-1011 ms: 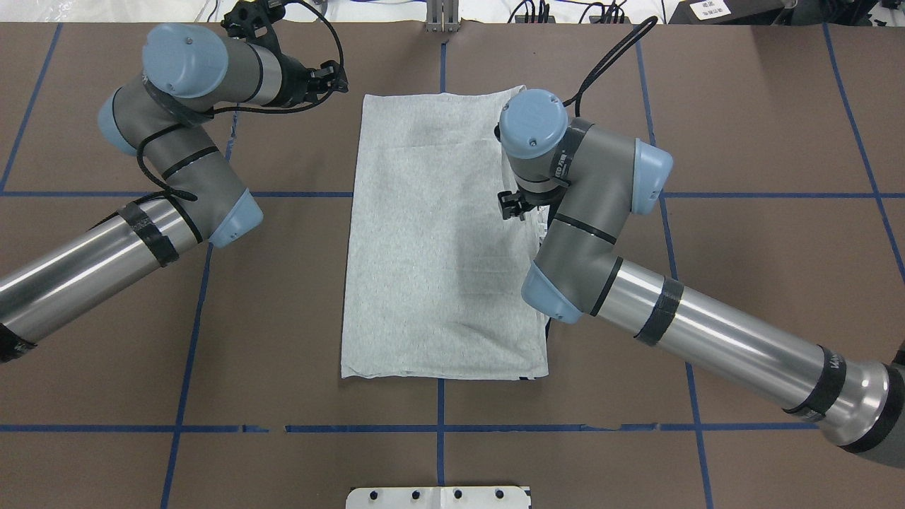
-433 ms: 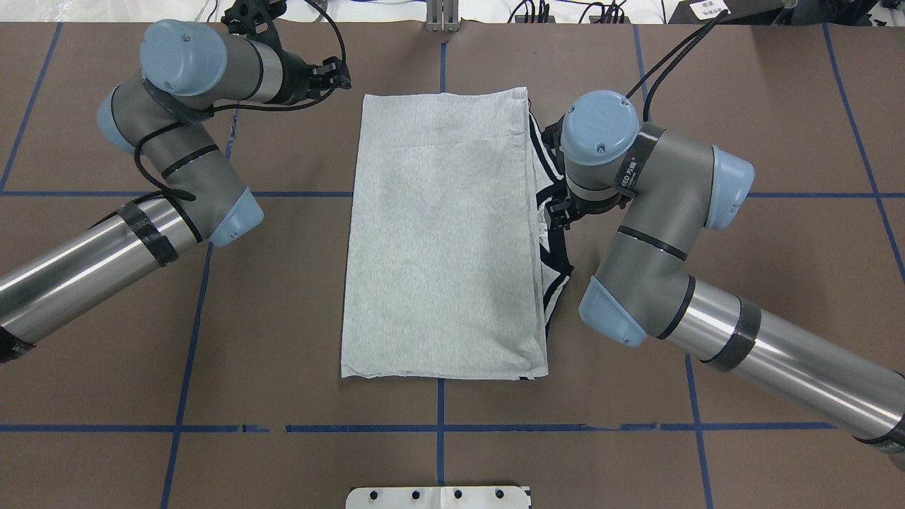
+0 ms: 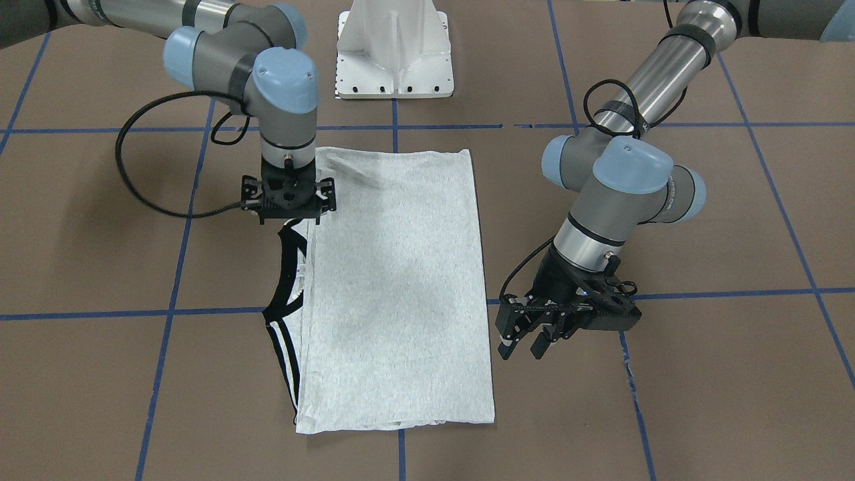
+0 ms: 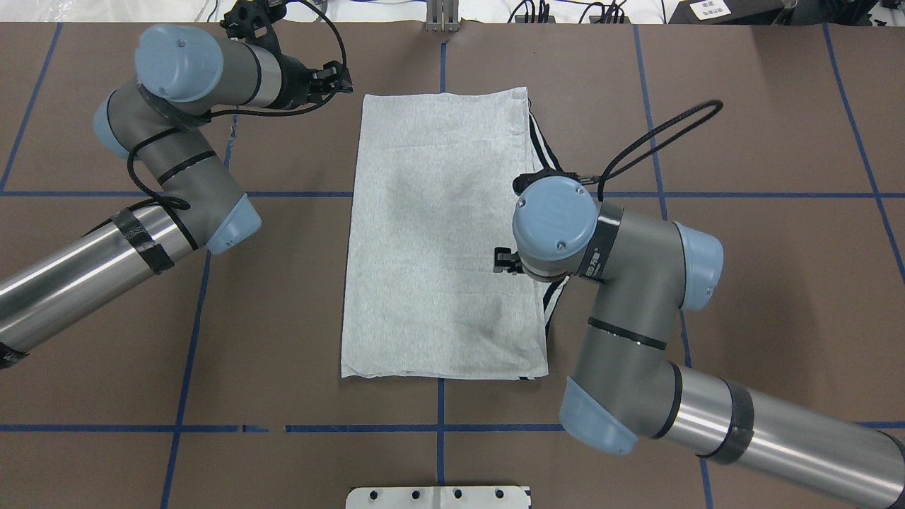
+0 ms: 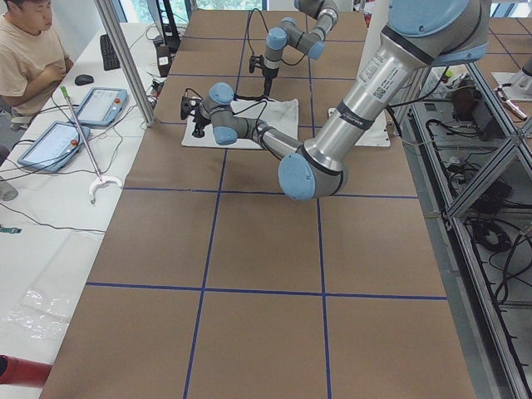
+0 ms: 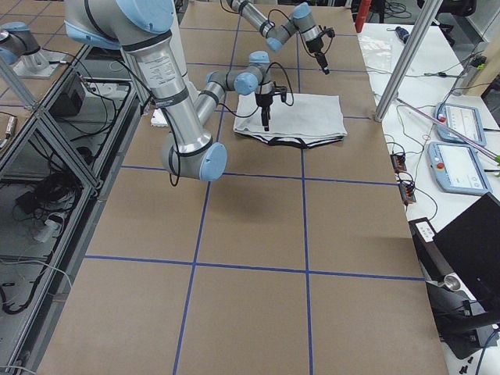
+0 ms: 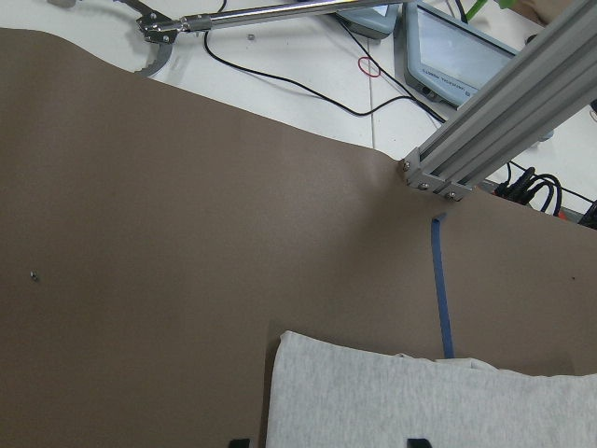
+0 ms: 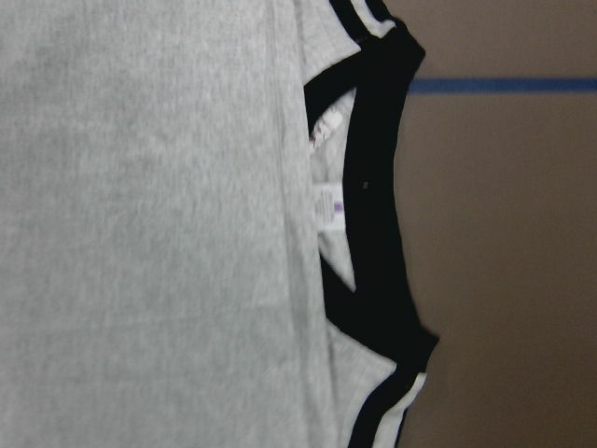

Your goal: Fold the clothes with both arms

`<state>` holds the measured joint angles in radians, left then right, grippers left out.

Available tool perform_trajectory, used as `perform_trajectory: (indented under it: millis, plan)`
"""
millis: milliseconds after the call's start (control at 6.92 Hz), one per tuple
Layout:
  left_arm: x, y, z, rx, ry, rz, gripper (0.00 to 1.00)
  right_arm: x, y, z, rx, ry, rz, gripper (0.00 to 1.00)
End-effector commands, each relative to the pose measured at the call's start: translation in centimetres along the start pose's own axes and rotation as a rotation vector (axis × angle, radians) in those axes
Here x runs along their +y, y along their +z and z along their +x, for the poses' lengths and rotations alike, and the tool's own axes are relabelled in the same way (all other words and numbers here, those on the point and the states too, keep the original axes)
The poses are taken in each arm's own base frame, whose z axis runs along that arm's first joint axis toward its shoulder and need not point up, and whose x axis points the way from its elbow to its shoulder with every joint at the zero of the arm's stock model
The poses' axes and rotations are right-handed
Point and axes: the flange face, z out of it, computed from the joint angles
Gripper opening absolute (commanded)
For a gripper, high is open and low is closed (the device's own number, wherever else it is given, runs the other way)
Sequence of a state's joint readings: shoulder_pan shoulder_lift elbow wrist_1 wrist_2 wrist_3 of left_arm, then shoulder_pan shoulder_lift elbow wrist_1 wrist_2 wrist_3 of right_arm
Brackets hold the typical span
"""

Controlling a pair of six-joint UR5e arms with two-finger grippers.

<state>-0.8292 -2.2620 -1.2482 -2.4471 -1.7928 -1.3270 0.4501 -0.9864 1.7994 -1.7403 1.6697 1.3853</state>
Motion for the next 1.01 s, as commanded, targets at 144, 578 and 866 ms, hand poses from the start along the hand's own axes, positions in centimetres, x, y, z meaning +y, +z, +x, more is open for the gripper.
perform_trajectory:
  millis: [144, 578, 866]
  plan:
    - [0.7, -0.6, -1.4, -0.005, -0.003, -0.001, 0.64, 11.0, 1.4, -1.7, -0.066, 0.498, 0.028, 1.00]
    - [0.6, -0.6, -1.4, -0.006, -0.002, 0.002, 0.64, 11.7, 2.2, -0.6, -0.086, 0.553, 0.019, 1.00]
    - [0.7, -0.6, -1.6, -0.008, -0.002, 0.002, 0.64, 12.1, 2.5, -0.5, -0.079, 0.563, 0.014, 0.98]
